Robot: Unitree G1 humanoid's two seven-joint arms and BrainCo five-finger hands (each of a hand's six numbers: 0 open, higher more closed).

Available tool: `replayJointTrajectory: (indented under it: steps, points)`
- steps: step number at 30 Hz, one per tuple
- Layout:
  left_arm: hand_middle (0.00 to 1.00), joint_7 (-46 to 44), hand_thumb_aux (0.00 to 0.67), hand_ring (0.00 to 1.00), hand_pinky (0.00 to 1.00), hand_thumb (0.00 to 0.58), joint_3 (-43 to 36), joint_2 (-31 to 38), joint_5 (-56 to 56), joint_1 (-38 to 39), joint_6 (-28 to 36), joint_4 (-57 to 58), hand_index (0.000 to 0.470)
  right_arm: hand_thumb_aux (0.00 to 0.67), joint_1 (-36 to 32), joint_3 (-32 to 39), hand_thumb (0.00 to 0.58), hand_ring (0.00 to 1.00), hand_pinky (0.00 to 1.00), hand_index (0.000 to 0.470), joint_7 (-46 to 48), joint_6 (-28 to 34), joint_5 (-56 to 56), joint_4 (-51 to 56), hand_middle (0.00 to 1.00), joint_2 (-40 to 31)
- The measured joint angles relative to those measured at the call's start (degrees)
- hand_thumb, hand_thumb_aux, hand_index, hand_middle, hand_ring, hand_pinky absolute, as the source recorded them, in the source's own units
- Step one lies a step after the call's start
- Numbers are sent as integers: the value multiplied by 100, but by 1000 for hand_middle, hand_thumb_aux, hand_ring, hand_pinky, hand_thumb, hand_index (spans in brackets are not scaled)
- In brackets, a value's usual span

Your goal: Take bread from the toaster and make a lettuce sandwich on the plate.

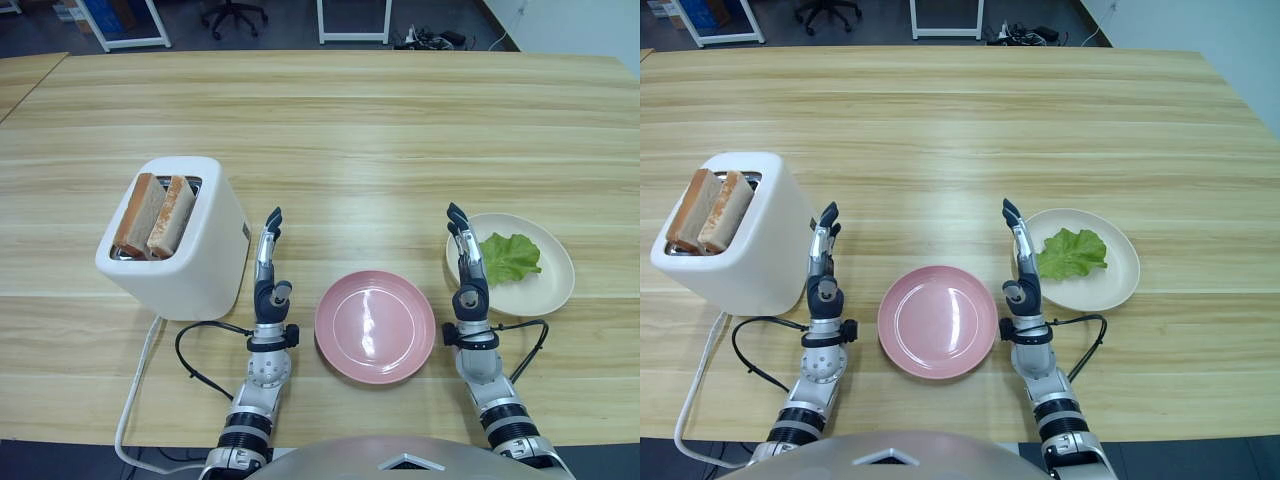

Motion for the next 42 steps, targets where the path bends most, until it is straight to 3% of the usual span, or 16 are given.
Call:
replayJointTrajectory:
  steps: [9, 13, 15, 17, 21, 26, 38, 39, 40, 41, 42]
  points:
    - [0, -12, 0, 0, 0, 0, -10, -30, 5, 75, -31, -116, 0, 0, 31, -86, 0, 0, 0, 0, 7, -16, -63, -42, 0, 47]
    - [0, 13, 0, 0, 0, 0, 543, 19, 601, 868, -177, -1655, 0, 0, 92, -146, 0, 0, 0, 0, -50, -106, -254, -187, 0, 31]
    - [0, 113, 0, 0, 0, 0, 1475, 398, 1027, 1048, 240, -2576, 0, 0, 112, -157, 0, 0, 0, 0, -53, -114, -322, -198, 0, 27]
    - [0, 86, 0, 0, 0, 0, 2543, 1005, 1439, 1243, 1110, -2966, 0, 0, 140, -173, 0, 0, 0, 0, -61, -115, -441, -211, 0, 4]
    - [0, -283, 0, 0, 0, 0, 3515, 2116, 1745, 1262, 2411, -2820, 0, 0, 173, -172, 0, 0, 0, 0, -69, -109, -605, -214, 0, -28]
    - [0, -638, 0, 0, 0, 0, 3514, 2933, 1721, 787, 3232, -2014, 0, 0, 161, -97, 0, 0, 0, 0, -76, -113, -794, -204, 0, -61]
    - [0, -621, 0, 0, 0, 0, 2702, 3591, 1791, 531, 3488, -1296, 0, 0, 102, -56, 0, 0, 0, 0, -176, -115, -962, -131, 0, -112]
    - [0, -625, 32, 0, 0, 53, 2644, 3663, 1785, 532, 3491, -1296, 22, 0, 99, -56, 0, 0, 0, 0, -183, -115, -968, -124, 0, -120]
    - [0, -639, 168, 0, 0, 255, 2606, 3729, 1785, 532, 3489, -1297, 118, 0, 96, -55, 0, 0, 0, 0, -193, -115, -978, -120, 0, -125]
    - [0, -638, 439, 0, 0, 511, 2565, 3767, 1778, 529, 3479, -1306, 308, 0, 94, -51, 0, 0, 0, 0, -211, -114, -1009, -112, 0, -130]
    - [0, -634, 531, 0, 0, 555, 2526, 3803, 1779, 519, 3474, -1322, 372, 0, 92, -43, 0, 0, 0, 0, -221, -114, -1017, -98, 0, -135]
